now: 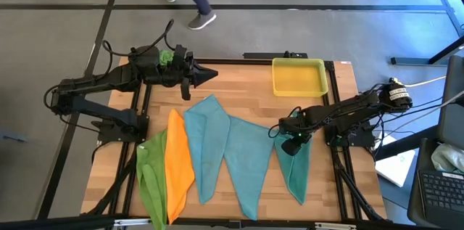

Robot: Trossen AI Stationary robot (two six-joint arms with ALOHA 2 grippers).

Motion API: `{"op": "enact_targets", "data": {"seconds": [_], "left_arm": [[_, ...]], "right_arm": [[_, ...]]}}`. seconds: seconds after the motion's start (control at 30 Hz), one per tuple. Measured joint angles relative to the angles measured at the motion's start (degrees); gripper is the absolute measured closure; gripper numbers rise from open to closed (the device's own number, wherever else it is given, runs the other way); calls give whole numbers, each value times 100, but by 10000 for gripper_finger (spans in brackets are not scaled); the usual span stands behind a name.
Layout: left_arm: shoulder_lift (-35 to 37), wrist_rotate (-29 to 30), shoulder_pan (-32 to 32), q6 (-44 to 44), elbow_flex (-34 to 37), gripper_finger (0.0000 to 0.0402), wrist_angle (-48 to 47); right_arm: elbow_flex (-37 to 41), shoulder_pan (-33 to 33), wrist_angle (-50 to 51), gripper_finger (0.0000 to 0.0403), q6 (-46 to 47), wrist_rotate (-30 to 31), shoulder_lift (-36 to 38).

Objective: Fold microfiber towels
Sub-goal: Fold the right blue microfiber towel

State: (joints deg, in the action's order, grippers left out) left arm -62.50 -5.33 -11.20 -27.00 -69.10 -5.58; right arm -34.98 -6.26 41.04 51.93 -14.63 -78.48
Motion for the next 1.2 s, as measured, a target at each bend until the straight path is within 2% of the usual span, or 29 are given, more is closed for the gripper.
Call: {"op": "enact_targets", "data": {"seconds": [0.7, 1.03, 1.2], "left_arm": [[0, 52, 0, -108, 0, 401, -1], [0, 292, 192, -92, 0, 401, -2], [0, 335, 267, -90, 1, 401, -1]], "right_arm": [[-4, -39, -45, 217, 141, 125, 96], [-4, -39, -663, 217, 157, -150, 94], [-4, -39, -945, 217, 162, -534, 94]]}}
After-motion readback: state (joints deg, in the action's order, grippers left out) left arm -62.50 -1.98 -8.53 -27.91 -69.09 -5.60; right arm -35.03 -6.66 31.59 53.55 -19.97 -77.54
